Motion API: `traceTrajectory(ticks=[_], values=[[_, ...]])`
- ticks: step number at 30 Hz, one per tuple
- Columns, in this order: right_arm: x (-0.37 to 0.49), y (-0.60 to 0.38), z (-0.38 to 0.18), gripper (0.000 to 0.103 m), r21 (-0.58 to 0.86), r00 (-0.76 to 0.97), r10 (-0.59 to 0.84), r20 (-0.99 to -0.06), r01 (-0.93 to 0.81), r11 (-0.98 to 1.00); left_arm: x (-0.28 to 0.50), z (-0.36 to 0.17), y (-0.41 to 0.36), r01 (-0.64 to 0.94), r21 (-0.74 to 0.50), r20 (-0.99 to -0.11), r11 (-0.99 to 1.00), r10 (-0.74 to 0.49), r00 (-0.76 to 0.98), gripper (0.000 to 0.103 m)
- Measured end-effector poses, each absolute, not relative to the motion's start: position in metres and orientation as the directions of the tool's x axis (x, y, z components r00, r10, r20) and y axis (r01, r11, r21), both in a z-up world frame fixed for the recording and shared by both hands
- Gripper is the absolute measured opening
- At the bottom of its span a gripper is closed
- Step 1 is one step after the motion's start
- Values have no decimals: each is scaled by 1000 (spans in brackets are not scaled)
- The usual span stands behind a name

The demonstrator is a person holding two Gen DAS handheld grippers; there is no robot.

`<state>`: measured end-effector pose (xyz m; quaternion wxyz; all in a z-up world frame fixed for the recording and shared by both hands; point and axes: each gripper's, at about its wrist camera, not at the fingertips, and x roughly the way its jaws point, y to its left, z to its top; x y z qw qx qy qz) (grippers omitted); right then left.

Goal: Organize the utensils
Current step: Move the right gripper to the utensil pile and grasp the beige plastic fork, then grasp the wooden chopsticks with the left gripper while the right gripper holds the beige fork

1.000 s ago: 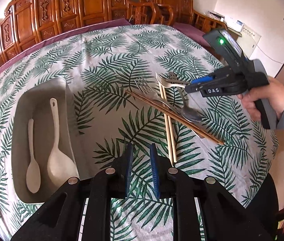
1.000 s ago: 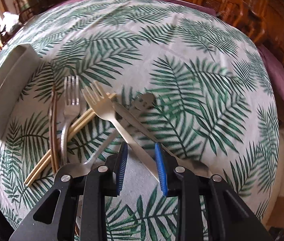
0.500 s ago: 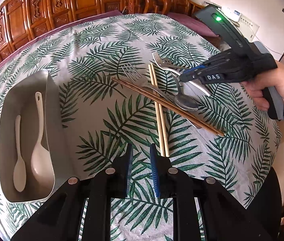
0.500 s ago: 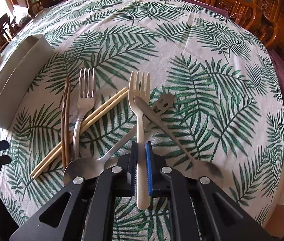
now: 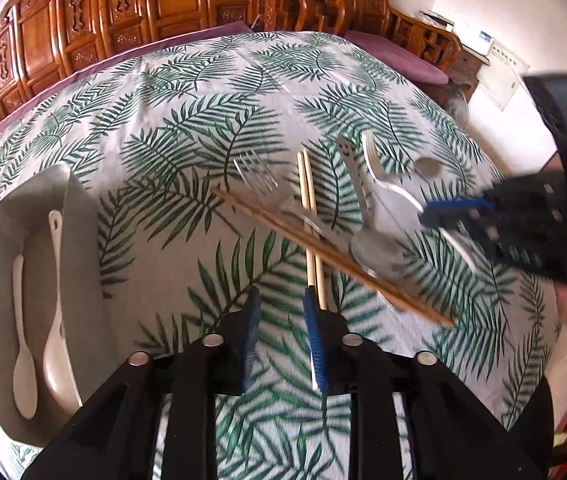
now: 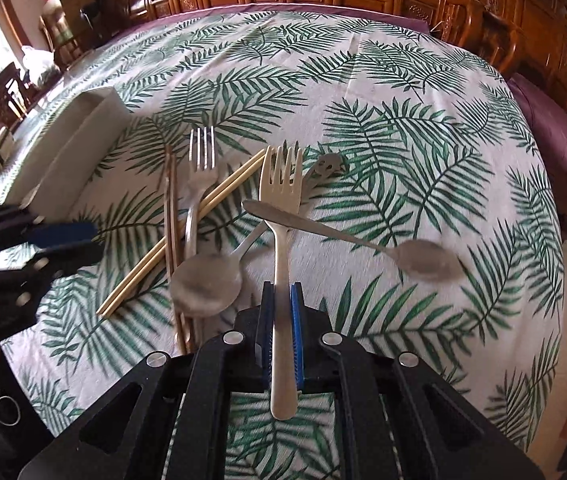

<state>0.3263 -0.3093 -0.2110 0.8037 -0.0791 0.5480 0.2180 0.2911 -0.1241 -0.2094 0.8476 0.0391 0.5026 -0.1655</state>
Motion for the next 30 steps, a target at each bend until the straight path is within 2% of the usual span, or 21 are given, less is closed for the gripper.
traceTrajectory(ticks=[18, 30], values=[[342, -286, -140, 9, 112, 403, 347, -847, -503, 857, 298, -214, -120, 315, -136, -869, 939, -266, 417, 23], [327, -307, -158, 10, 98, 397, 297, -869, -450, 888, 300, -222, -133, 364, -160, -881, 918, -298, 366, 23]])
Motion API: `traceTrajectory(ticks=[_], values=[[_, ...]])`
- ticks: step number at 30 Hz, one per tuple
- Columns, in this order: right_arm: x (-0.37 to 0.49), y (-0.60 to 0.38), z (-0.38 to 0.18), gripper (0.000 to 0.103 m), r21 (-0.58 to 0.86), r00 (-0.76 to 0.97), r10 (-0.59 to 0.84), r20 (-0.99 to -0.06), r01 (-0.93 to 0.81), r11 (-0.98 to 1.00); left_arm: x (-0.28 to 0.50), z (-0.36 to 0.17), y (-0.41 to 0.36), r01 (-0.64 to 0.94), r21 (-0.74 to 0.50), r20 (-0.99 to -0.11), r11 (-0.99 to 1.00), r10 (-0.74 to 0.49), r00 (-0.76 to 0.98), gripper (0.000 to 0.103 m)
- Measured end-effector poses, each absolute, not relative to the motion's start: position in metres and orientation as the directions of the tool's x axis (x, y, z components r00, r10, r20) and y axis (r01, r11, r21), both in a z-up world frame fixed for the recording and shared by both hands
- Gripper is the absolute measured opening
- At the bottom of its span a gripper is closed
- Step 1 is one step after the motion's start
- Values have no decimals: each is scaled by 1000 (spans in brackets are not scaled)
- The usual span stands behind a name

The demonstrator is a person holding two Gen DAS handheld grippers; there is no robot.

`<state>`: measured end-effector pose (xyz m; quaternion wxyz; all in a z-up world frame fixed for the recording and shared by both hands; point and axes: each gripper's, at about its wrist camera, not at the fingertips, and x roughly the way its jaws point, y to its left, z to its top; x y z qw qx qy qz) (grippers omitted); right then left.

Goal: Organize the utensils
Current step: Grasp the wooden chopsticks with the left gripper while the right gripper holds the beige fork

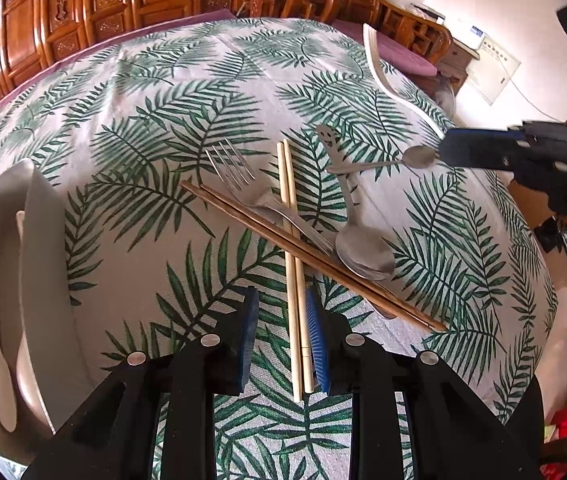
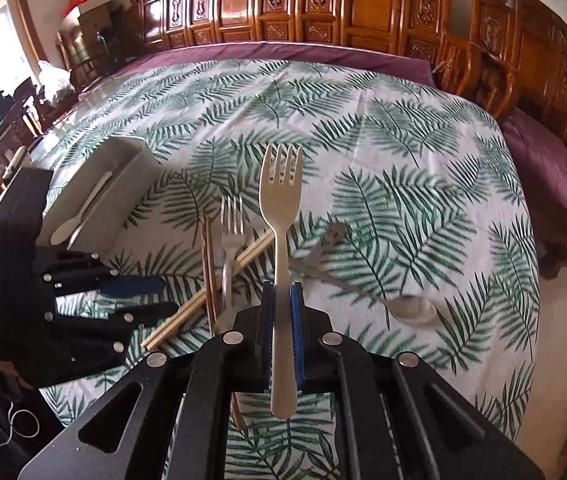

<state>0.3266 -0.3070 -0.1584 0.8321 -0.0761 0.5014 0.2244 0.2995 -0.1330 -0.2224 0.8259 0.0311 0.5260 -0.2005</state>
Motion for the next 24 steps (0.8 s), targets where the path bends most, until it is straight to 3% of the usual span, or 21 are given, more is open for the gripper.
traceTrajectory(ticks=[13, 21, 23, 24], values=[[303, -330, -181, 10, 135, 376, 290, -880, -387, 912, 311, -234, -134, 355, -132, -903, 925, -260, 342, 23], [294, -335, -189, 10, 147, 366, 289, -885, -368, 918, 319, -236, -153, 369, -28, -916, 929, -171, 363, 23], [291, -336, -192, 10, 148, 364, 286, -886, -363, 920, 320, -237, -154, 364, -9, -916, 931, -154, 370, 18], [289, -337, -193, 10, 150, 363, 286, -887, -360, 921, 321, -237, -154, 365, -7, -915, 931, -153, 372, 7]])
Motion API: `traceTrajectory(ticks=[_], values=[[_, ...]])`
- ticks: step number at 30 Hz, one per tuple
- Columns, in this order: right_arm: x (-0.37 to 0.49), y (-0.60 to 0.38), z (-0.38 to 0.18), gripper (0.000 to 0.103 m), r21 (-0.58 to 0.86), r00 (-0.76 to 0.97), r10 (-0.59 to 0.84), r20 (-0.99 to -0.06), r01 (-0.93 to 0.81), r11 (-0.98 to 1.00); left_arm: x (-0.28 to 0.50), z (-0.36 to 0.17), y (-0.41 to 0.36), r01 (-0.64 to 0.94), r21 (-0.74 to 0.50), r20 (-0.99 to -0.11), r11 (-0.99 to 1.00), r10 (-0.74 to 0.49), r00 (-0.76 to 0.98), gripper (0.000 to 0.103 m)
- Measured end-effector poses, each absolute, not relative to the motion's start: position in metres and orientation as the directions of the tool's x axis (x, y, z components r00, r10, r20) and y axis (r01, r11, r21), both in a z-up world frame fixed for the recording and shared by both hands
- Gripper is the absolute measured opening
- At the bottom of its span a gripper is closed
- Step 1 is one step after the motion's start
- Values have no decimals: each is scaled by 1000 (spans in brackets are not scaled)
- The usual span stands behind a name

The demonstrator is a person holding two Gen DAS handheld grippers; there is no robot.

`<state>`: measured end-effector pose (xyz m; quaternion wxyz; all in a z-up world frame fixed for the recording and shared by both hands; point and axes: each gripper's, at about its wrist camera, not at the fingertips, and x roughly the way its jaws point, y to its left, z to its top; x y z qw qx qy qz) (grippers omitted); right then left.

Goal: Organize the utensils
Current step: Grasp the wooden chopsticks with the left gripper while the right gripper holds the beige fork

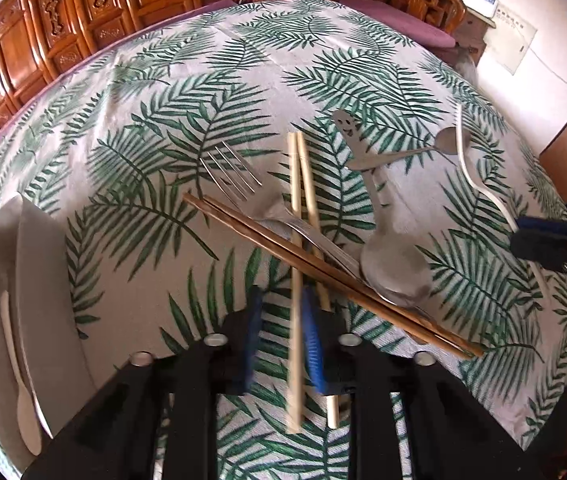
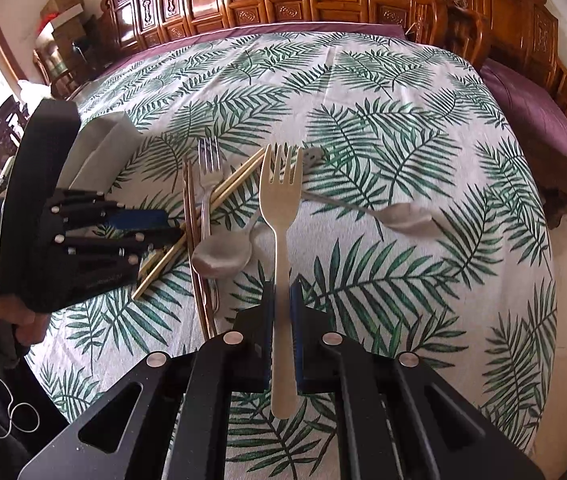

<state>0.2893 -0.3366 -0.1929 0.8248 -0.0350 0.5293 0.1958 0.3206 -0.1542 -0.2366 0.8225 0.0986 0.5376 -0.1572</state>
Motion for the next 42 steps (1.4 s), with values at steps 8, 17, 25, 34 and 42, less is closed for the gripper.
traceTrajectory(ticks=[8, 17, 25, 34, 42], values=[[275, -339, -196, 10, 153, 358, 281, -891, -346, 926, 322, -227, -128, 301, -61, -905, 952, -179, 385, 4], [266, -328, -189, 10, 159, 366, 290, -884, -348, 924, 324, -178, -108, 290, -37, -849, 956, -183, 495, 3], [262, -322, -189, 10, 161, 365, 292, -884, -349, 923, 321, -145, -109, 319, -24, -816, 948, -203, 542, 0], [257, -323, -193, 10, 169, 357, 295, -886, -345, 923, 328, -186, -102, 296, -42, -880, 954, -176, 442, 0], [256, -330, -198, 10, 169, 348, 289, -892, -336, 926, 335, -217, -121, 314, -49, -905, 948, -175, 388, 18]])
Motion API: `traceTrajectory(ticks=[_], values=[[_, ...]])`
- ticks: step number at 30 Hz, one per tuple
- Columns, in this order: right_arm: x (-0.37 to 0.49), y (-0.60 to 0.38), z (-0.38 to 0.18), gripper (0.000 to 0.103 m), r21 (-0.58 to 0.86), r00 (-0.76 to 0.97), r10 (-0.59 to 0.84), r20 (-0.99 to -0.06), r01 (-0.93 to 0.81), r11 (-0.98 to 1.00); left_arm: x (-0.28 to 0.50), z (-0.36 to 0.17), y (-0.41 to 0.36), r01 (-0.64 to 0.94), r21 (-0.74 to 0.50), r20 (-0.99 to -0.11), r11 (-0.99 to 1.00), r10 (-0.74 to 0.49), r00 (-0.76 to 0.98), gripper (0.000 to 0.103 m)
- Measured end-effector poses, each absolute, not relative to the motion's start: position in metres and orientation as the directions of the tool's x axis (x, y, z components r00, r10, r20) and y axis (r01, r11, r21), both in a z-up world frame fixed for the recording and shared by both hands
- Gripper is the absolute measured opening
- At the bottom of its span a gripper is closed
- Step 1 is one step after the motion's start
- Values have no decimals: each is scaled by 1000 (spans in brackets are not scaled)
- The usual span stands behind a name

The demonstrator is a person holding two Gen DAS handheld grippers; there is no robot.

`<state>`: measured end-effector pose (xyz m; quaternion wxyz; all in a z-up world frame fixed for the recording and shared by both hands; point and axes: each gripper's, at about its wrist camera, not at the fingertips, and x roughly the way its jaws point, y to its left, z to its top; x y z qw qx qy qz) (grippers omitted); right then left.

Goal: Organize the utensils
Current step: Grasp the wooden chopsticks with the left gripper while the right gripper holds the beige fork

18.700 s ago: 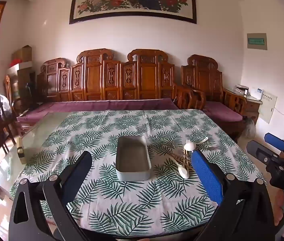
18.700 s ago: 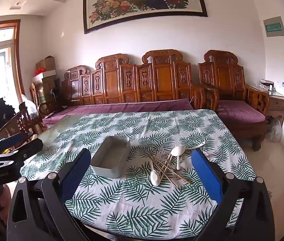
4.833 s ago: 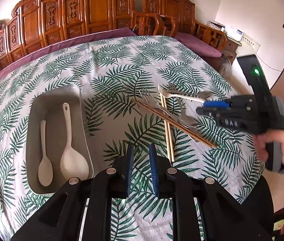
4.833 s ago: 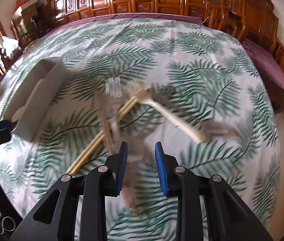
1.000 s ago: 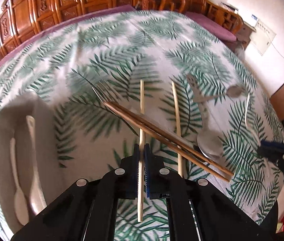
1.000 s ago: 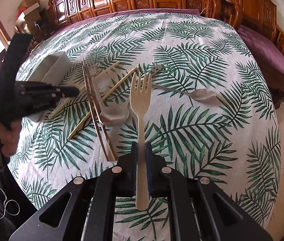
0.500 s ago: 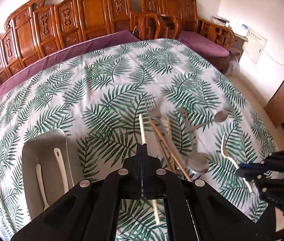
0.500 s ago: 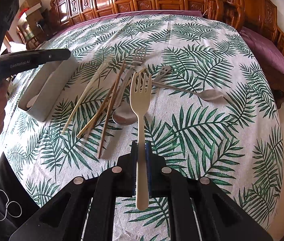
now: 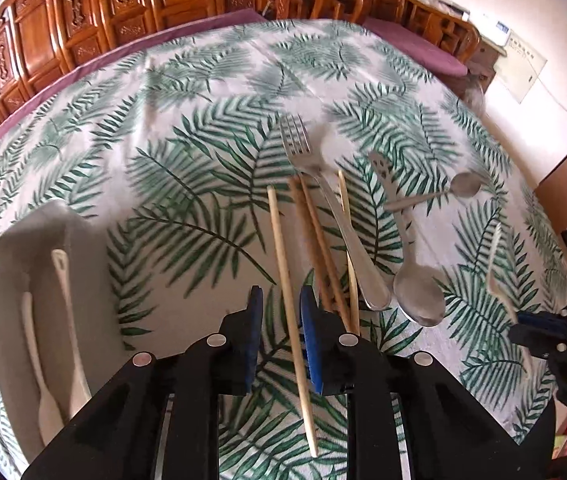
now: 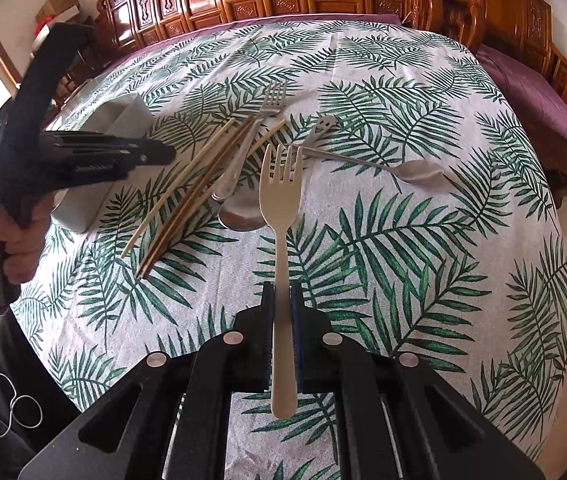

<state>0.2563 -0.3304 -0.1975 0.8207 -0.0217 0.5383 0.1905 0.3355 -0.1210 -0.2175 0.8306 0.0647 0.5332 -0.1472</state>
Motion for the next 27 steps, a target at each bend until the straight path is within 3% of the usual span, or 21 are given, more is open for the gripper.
traceTrajectory(ticks=[27], values=[[256, -322, -198, 10, 184, 343, 309, -887, -352, 918, 347, -230, -109, 284, -69, -918, 956, -173, 358, 19]])
